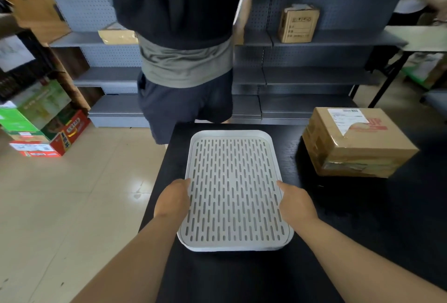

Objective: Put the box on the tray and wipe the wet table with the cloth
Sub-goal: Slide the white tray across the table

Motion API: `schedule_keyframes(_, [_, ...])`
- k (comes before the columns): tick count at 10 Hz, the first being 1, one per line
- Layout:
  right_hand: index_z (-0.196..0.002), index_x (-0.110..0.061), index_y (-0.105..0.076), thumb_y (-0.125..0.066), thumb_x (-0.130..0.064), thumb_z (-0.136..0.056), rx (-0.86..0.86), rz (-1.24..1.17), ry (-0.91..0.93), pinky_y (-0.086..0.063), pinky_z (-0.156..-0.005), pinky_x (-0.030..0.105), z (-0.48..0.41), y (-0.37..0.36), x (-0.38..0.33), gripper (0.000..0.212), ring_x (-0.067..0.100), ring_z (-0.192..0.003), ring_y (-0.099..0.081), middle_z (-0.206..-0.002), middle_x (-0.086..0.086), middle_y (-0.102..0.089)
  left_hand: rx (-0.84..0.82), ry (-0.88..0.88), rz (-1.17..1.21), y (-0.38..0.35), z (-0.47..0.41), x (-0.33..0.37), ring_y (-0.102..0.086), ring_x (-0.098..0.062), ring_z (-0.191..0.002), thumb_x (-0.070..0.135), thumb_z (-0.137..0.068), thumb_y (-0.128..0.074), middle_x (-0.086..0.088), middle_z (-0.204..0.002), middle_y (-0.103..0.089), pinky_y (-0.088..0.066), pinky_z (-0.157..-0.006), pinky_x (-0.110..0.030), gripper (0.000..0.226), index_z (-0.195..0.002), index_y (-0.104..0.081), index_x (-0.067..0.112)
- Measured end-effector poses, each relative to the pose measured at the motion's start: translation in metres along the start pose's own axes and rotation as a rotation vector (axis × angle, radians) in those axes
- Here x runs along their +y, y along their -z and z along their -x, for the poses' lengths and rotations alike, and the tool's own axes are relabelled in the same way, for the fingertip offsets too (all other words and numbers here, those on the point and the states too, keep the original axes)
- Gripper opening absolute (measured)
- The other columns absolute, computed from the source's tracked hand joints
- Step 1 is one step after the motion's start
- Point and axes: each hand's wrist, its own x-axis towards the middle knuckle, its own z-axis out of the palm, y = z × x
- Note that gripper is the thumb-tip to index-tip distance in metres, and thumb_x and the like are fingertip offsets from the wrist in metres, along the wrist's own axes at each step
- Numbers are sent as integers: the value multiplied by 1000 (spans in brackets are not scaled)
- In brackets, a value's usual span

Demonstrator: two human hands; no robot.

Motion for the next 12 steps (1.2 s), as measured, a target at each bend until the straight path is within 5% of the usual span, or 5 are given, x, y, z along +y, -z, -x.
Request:
schedule_keyframes(3, [-145,-15,-40,-36,-5,-98,24,133,-59,-41,-100,33,-50,-5,-15,48,30,-123,-53,-135,14,-55,-67,49,74,-1,-52,16,-66,-25,-87,34,-100,-33,-5,-96,-68,-53,-88,-43,35,-101,-62,14])
schedule_keyframes(4, [-126,-8,-59,-37,-19,-102,12,-72,-98,-48,-73,26,-68,-10,-14,34,15,-81,-63,-94,0,-67,-69,58,92,-2,-67,14,-67,-28,-90,31,-100,-33,-8,-99,-69,-52,-90,-47,35,-104,-63,12])
schedule_keyframes(5, [-105,-7,-67,-40,-32,-101,18,-205,-150,-45,-64,20,-77,-16,-16,37,6,-66,-58,-79,-4,-64,-68,60,83,-4,-79,13,-67,-27,-88,31,-101,-33,-7,-97,-69,-53,-89,-47,35,-103,-63,13])
schedule_keyframes(6, [-120,-10,-63,-36,-25,-103,16,-81,-92,-47,-65,20,-84,-20,-21,35,8,-76,-61,-89,-6,-64,-58,109,147,-6,-90,11,-68,-26,-81,34,-100,-35,-6,-91,-70,-54,-85,-45,34,-96,-63,16])
schedule_keyframes(12, [-119,-14,-54,-41,-21,-101,-37,279,39,-53,-89,30,-103,-31,-27,24,17,-99,-63,-114,5,-63,-67,153,257,-10,-124,-2,-67,-21,-72,39,-99,-38,0,-83,-69,-50,-69,-31,33,-90,-63,20])
